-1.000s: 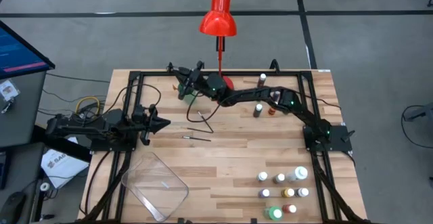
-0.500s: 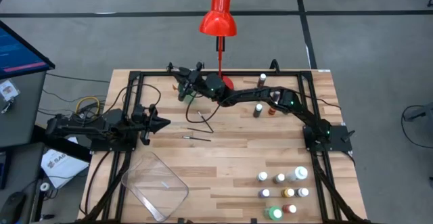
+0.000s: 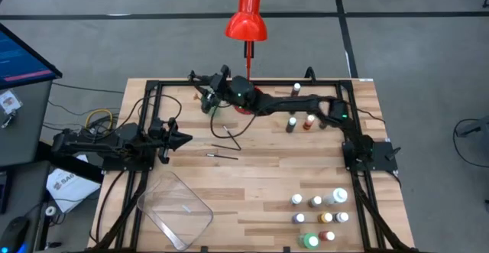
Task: Pick & Place Paint Supplies
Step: Put the silver paint brush into the green cup
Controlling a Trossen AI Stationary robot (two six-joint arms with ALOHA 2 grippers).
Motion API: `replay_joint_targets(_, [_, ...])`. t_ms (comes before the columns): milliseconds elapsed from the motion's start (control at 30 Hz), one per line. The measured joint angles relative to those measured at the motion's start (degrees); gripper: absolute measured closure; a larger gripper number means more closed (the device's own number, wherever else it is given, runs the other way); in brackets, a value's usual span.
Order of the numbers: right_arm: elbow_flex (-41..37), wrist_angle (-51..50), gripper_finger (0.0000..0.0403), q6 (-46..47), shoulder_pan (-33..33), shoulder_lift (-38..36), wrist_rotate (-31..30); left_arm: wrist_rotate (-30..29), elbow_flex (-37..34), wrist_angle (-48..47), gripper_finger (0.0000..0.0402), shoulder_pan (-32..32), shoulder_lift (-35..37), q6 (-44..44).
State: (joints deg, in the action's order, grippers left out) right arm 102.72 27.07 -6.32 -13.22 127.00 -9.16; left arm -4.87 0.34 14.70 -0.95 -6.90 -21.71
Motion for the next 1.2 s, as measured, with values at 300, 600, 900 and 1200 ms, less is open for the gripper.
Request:
replay_joint_targets(300, [0.1, -47.1, 0.0244, 18.2, 5.0, -14.5, -8.8, 0.2, 0.0, 0.0, 0.0401, 0.0, 0.0, 0.0])
replay_joint_targets(600, [-0.1, -57.0, 0.0211, 29.6, 7.2, -6.9, -8.8, 0.1, 0.0, 0.0, 0.0401, 0.0, 0.0, 0.0])
replay_joint_targets(900, [-0.2, -54.1, 0.0158, 31.3, 5.0, 1.3, -4.4, -0.1, 0.0, 0.0, 0.0401, 0.0, 0.0, 0.0])
replay_joint_targets(1200, [-0.2, -48.9, 0.0159, 31.4, 4.4, 5.7, -2.8, 0.0, 0.0, 0.1, 0.0401, 0.0, 0.0, -0.2])
